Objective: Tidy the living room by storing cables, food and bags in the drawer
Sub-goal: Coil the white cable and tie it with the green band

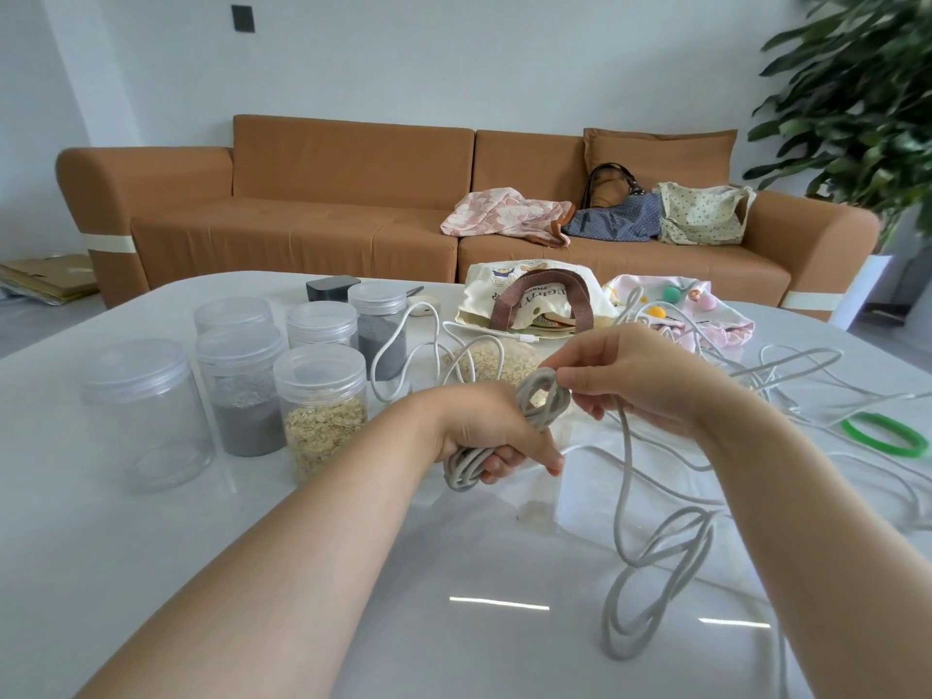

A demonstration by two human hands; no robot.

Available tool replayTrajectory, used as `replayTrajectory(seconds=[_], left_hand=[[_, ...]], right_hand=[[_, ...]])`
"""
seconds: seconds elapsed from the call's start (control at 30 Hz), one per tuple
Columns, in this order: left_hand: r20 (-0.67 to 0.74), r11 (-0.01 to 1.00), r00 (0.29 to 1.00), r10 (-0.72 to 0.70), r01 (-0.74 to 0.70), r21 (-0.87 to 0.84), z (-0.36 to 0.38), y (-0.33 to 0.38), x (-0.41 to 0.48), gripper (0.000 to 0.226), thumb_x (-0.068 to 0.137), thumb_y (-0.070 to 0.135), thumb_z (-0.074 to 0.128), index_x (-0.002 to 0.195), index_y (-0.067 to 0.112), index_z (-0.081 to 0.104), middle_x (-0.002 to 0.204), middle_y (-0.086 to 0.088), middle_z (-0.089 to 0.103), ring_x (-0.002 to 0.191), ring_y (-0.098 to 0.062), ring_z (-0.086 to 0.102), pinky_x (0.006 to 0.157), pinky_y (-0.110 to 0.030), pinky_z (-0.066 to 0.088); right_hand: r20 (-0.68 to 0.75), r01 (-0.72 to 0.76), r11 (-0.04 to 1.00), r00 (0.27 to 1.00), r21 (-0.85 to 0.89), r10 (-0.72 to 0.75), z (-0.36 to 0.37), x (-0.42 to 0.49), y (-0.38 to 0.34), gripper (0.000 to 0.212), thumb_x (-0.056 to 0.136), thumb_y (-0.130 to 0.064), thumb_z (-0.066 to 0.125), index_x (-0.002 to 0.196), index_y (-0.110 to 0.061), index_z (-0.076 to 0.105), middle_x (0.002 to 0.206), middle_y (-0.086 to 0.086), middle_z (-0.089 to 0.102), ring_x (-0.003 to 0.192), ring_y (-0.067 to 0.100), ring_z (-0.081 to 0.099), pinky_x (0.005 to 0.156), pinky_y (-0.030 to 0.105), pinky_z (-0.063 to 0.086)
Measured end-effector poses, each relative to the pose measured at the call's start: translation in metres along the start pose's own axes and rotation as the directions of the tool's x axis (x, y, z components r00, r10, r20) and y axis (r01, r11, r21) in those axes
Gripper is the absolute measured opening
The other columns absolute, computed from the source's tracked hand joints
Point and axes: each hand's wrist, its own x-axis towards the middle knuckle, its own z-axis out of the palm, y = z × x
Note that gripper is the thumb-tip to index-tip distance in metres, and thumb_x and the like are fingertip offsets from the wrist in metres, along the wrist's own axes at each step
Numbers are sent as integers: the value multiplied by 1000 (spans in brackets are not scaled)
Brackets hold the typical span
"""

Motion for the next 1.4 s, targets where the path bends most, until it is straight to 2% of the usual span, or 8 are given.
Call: replayTrajectory(seconds=[0.17,0.37,0.5,0.67,0.83,0.93,1.07,1.4], left_hand=[[-14,958,997,73,-74,-277,-14,-3,-4,27,91,-4,46,74,7,65,40,4,26,31,-4,25,40,-15,28],[81,789,969,231,-138,-599,-20,-9,-12,30,75,-4,47,65,9,73,32,9,27,28,-1,27,38,-14,32],[-69,545,944,324,-246,-801,-19,-8,-10,19,67,3,54,66,9,72,32,10,29,26,-1,29,36,-13,32],[-218,375,945,245,-300,-877,-18,-10,-4,22,77,11,46,71,7,66,33,9,27,26,-3,28,36,-12,32],[-268,538,951,155,-309,-784,-13,-6,-1,18,92,10,42,85,7,58,35,9,26,29,-3,27,37,-14,30],[-320,585,941,115,-324,-743,-7,-3,2,20,96,9,41,86,9,59,35,9,26,30,-3,26,38,-15,29],[-408,566,910,75,-376,-734,-5,-3,5,13,95,13,50,85,11,58,37,9,24,31,-4,25,41,-18,29],[-500,420,848,178,-525,-740,-6,-6,8,17,89,27,54,90,11,62,41,8,24,35,-4,29,41,-17,36]], right_hand=[[-118,-133,985,982,113,146,5,2,-2,31,76,-32,70,70,-4,58,40,-3,35,36,9,19,37,17,17],[213,-299,787,953,540,216,-1,2,3,39,70,-45,62,55,-18,38,43,-7,26,33,5,23,35,16,23],[365,-370,483,925,793,110,-10,1,12,48,45,-22,94,62,-14,50,46,-6,39,34,6,38,41,21,46],[366,-363,388,928,848,68,-15,-2,14,54,46,2,88,89,-8,56,52,-3,39,36,7,36,38,20,43],[-93,-114,597,948,794,305,-6,6,5,20,97,0,37,103,-5,56,59,4,41,30,2,27,29,12,25],[-244,-21,739,937,674,249,4,5,-3,13,98,-1,41,96,-2,54,62,9,46,30,2,25,28,14,21],[-334,-13,909,928,417,167,12,3,-11,16,94,-1,50,78,-3,51,56,11,56,31,7,24,33,14,20],[-286,-109,992,954,-60,88,28,-2,-23,22,85,-6,64,64,-8,61,49,6,60,38,15,27,37,16,22]])
